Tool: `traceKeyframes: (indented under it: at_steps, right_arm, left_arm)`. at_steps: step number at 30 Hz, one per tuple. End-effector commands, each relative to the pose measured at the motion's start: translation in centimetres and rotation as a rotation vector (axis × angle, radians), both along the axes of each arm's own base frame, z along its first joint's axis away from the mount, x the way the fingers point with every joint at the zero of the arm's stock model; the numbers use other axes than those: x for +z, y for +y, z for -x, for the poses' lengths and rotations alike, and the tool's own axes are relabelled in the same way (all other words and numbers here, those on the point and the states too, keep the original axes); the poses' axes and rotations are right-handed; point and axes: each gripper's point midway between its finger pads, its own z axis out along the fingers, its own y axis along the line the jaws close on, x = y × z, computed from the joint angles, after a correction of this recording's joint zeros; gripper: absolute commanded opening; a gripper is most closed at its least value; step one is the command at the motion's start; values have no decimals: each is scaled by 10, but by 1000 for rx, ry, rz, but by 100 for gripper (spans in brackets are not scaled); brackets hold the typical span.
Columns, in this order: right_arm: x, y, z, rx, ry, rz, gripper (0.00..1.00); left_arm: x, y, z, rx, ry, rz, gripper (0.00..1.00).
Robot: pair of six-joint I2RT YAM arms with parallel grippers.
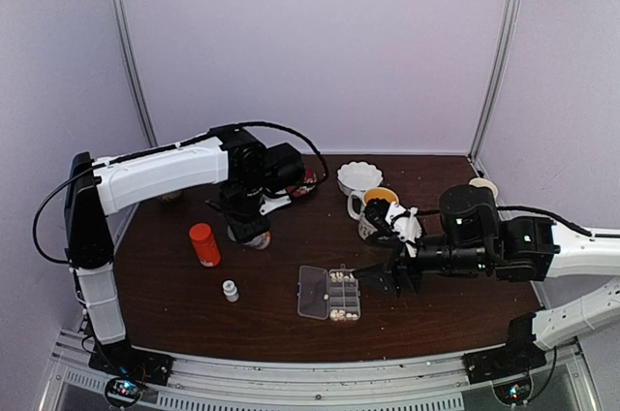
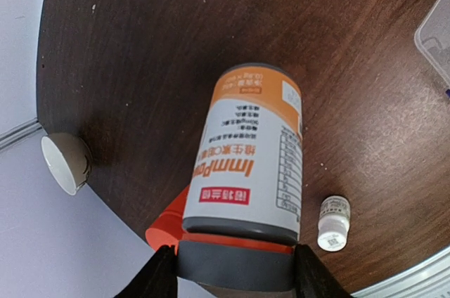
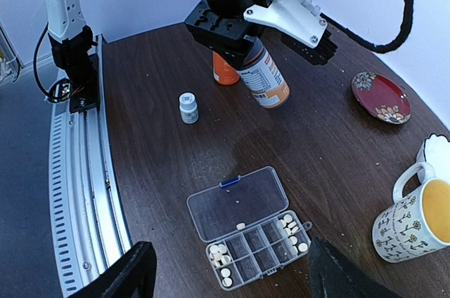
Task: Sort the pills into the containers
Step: Place the pill bottle at the center of the board.
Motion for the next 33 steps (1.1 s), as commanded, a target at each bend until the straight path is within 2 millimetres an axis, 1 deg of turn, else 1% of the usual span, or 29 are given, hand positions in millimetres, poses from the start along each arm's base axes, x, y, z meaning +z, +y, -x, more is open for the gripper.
traceKeyframes:
  at_steps: [1, 5, 9, 10, 12, 13, 14, 16, 18, 19, 20, 21, 25, 28, 29, 30, 31, 33]
  right_arm:
    - [4, -3, 3, 0, 1, -34, 77]
    - [7, -5, 5, 9, -3, -55, 77]
    - [7, -6, 5, 7, -4, -54, 77]
    - [7, -6, 5, 8, -4, -55, 77]
    - [5, -6, 6, 11, -2, -53, 77]
    - [5, -6, 6, 11, -1, -53, 77]
    - [4, -6, 7, 14, 1, -50, 77]
    - [4, -6, 7, 17, 3, -50, 77]
    - [3, -5, 7, 18, 6, -45, 77]
    - [1, -4, 6, 16, 9, -38, 77]
    - [1, -4, 7, 18, 12, -34, 77]
    - [0, -3, 6, 19, 14, -30, 77]
    - [-1, 1, 11, 53, 29, -21, 77]
    - [-2, 2, 11, 53, 33, -17, 76]
    - [-3, 2, 10, 48, 33, -13, 76]
    - [-5, 1, 9, 40, 35, -5, 75]
    - [-8, 1, 7, 31, 40, 12, 72]
    - [-14, 1, 5, 22, 54, 48, 64]
  left_arm:
    - [-8, 14, 2, -20, 71, -164, 0]
    - [-27, 16, 7, -41, 168, -259, 0]
    - [-30, 10, 1, -55, 170, -264, 1]
    - [-29, 7, -1, -55, 161, -255, 6]
    - [-27, 3, -4, -56, 150, -242, 28]
    - [-25, 3, -6, -52, 137, -240, 36]
    - [-23, 2, -9, -51, 124, -237, 42]
    - [-21, -2, -12, -50, 104, -218, 45]
    - [-19, -8, -15, -49, 88, -189, 61]
    - [-19, -10, -16, -47, 85, -176, 72]
    - [-18, -12, -17, -48, 84, -159, 91]
    - [-18, -15, -17, -50, 82, -148, 97]
    - [-15, -18, -21, -46, 61, -134, 98]
    - [-5, -25, -25, -36, 27, -86, 98]
    - [0, -30, -26, -33, 13, -46, 98]
    - [7, -34, -29, -29, -11, -5, 98]
    - [19, -37, -30, -23, -43, 44, 97]
    - [39, -45, -31, -10, -97, 154, 98]
